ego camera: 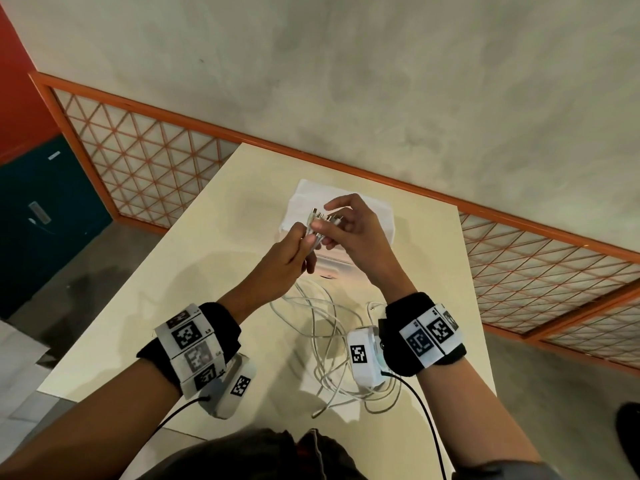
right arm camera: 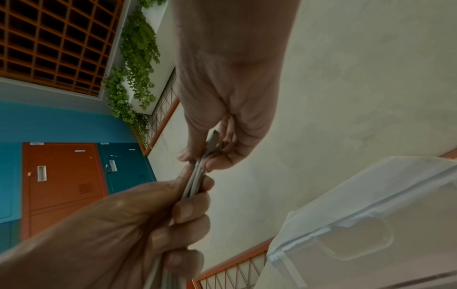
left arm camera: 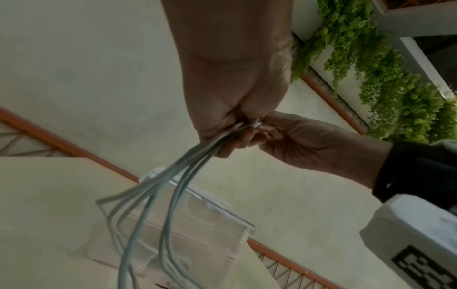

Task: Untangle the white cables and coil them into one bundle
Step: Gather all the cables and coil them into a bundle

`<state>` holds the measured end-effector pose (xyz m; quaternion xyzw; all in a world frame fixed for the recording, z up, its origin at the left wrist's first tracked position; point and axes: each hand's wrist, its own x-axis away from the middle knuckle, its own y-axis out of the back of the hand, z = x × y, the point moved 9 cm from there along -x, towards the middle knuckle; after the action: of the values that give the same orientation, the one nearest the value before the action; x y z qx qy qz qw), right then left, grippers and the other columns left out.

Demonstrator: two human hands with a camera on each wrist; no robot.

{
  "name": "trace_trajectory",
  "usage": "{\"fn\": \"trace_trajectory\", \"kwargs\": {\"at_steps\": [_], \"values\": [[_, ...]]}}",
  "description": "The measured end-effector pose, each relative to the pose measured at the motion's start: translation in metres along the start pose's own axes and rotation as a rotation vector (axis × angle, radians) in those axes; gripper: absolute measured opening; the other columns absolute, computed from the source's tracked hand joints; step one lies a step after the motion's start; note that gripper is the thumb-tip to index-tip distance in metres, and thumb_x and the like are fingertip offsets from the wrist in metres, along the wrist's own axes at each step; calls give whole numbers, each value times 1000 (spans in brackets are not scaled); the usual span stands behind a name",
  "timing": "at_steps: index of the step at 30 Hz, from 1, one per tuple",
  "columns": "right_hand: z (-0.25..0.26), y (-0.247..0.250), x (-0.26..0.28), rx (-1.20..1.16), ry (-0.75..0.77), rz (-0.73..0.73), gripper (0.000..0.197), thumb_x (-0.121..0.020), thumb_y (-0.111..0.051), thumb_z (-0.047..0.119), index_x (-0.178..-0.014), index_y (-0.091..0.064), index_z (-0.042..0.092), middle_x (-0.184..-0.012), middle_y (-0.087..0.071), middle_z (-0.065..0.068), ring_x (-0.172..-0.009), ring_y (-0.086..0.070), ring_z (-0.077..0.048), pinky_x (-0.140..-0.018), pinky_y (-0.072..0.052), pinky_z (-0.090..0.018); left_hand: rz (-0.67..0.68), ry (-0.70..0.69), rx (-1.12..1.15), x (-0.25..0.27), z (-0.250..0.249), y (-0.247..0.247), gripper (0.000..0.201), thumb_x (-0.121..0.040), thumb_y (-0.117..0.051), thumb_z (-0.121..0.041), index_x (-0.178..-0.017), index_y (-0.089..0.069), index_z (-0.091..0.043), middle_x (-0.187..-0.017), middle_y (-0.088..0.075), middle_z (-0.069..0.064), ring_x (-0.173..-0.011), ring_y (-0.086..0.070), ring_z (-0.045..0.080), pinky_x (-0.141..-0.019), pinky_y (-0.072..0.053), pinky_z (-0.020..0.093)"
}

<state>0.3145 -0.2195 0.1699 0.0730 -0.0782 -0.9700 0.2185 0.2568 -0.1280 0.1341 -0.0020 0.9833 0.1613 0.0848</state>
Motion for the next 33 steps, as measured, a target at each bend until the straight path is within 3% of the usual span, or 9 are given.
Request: {"fn": "trace_trajectory", "kwargs": {"at_steps": [5, 8, 12, 15, 19, 23, 26, 29, 33], "values": [[-7, 6, -1, -32, -36, -55, 31, -75, -78, 10, -90, -51, 5, -68, -62, -9, -55, -62, -16, -54, -51, -24, -51, -32, -37, 0, 2, 0, 19, -103, -28, -28, -91, -37, -16, -65, -57, -6, -54, -44, 4, -58, -36, 17], [-8, 7, -2, -9, -47, -65, 33, -74, -80, 13, -90, -53, 5, -66, -63, -7, -56, -62, -18, -56, -51, -27, -5, -33, -94, -1, 2, -4, 18, -103, -32, -24, -94, -35, -8, -68, -56, -6, -54, -44, 3, -55, -35, 15], [-9, 4, 2, -87, -52, -21, 22, -89, -64, 17, -99, -57, -2, -81, -66, -11, -65, -67, -16, -65, -55, -23, -27, -34, -97, -2, 3, -1, 23, -103, -30, -24, -80, -28, -26, -65, -54, -9, -54, -40, 7, -55, -35, 20], [-9, 4, 3, -90, -44, -11, 24, -95, -55, 17, -107, -61, -4, -89, -66, -8, -70, -68, -12, -70, -56, -22, -101, -25, -52, -1, 2, 4, 26, -104, -29, -23, -78, -27, -29, -65, -56, -7, -53, -39, 8, -55, -36, 22], [-8, 10, 0, -128, -56, -46, 19, -90, -63, 11, -103, -59, -3, -78, -65, -6, -66, -65, -12, -68, -56, -23, -175, -14, 7, 2, 1, 10, 23, -104, -28, -24, -81, -30, -28, -71, -62, -5, -47, -44, 9, -52, -38, 20], [-3, 7, -2, -82, -47, 1, 18, -84, -69, 8, -94, -58, -3, -74, -65, -10, -62, -65, -12, -64, -56, -22, -182, -25, -47, 1, 1, 12, 22, -103, -29, -25, -82, -33, -28, -76, -67, -7, -50, -51, 10, -58, -44, 29], [-1, 6, -3, -89, -35, -10, 21, -83, -70, 6, -96, -58, -5, -74, -65, -11, -60, -66, -11, -63, -56, -22, -143, -19, -52, -1, 2, 9, 20, -103, -31, -24, -87, -36, -14, -76, -66, -6, -52, -50, 11, -59, -42, 27], [-1, 7, -5, -97, -28, -34, 23, -82, -71, 6, -97, -56, -5, -76, -65, -12, -60, -66, -14, -62, -56, -22, -91, -26, -19, -2, 3, 5, 19, -103, -30, -23, -86, -35, -17, -71, -60, -6, -54, -43, 11, -57, -39, 24], [-1, 8, -5, -73, -24, -37, 21, -82, -71, 6, -95, -56, -2, -74, -65, -9, -58, -64, -12, -62, -56, -22, 67, 51, -17, -3, 9, -6, 26, -103, -29, -27, -104, -45, -6, -71, -47, -4, -58, -40, 3, -65, -40, 27]]}}
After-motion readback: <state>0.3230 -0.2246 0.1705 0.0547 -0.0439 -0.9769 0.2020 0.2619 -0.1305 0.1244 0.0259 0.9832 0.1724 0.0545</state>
